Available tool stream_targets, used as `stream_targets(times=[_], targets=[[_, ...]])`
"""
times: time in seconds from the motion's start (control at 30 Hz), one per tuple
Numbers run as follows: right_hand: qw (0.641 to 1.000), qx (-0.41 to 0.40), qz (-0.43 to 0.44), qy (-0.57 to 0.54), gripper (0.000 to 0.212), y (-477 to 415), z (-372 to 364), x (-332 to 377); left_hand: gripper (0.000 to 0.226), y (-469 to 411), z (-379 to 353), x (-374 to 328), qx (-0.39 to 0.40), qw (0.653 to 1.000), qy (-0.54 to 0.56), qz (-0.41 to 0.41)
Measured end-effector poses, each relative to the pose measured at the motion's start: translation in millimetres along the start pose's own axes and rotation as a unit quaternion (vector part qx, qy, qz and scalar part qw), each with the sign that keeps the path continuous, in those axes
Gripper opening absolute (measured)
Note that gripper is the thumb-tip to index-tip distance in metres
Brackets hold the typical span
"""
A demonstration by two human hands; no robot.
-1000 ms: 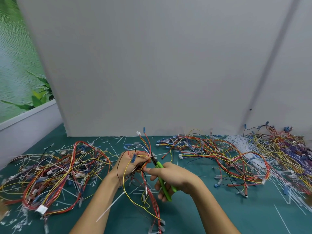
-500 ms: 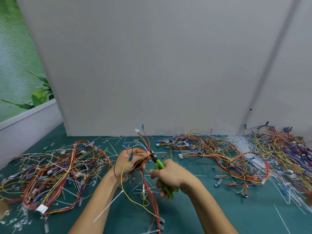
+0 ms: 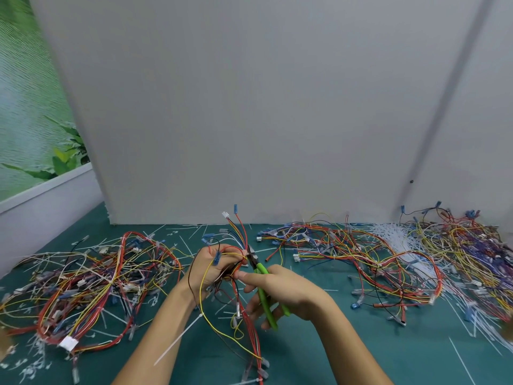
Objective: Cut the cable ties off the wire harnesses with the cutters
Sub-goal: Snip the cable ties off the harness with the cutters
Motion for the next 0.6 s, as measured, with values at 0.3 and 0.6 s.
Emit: stream_targets(times=[0.3,0.6], targets=[[0.998,-0.05,0.033,0.027,0.056,-3.7,6.4,4.1,0.01,0.8,0.8,-0.4,-0.006,1.0,0.013,0.007],[0.996,-0.061,0.04,0.055,0.039,-3.5,7.7,5.1,0.013,2.0,3.3,-4.1,0.033,0.999,-0.018,0.006]])
Point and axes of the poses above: each hand's wrist, its own y-axis away from the middle knuckle, its own z-axis out of the back of the hand, x = y × z, the point moved 8 cm from there along -y, towards the middle knuckle, and after that the axes turned 2 degrees about -y, right-handed, at the moved point
